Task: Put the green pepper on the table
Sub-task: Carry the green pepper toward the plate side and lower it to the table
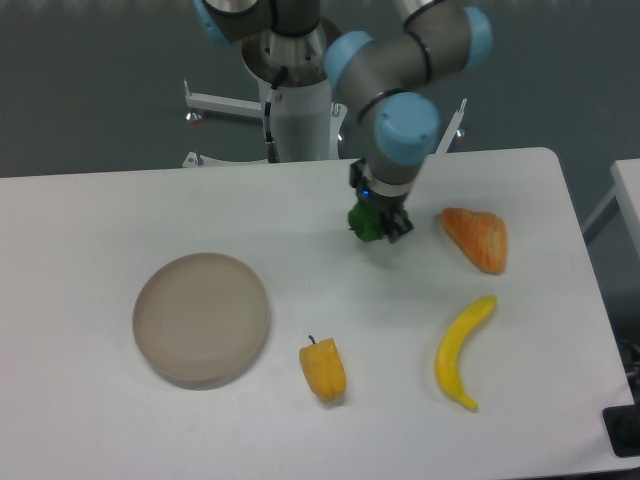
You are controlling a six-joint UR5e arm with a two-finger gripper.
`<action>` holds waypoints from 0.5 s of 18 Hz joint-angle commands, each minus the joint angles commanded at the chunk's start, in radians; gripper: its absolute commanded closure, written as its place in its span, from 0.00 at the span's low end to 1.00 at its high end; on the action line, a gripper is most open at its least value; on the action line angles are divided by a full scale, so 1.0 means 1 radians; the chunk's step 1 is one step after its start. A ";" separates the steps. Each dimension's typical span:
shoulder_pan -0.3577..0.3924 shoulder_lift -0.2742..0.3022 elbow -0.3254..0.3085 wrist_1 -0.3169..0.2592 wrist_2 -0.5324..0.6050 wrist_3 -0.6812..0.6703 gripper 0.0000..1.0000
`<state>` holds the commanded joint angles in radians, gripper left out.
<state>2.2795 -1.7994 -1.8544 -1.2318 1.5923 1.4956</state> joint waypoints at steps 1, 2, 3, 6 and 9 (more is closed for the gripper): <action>-0.002 0.000 -0.003 0.000 0.000 0.002 0.86; -0.006 -0.001 -0.003 0.000 0.002 0.005 0.80; -0.008 -0.006 0.000 0.000 0.002 0.012 0.69; -0.008 -0.017 0.006 0.002 0.002 0.009 0.00; 0.001 -0.017 0.029 0.002 0.003 0.008 0.00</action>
<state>2.2810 -1.8162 -1.8256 -1.2303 1.5953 1.5033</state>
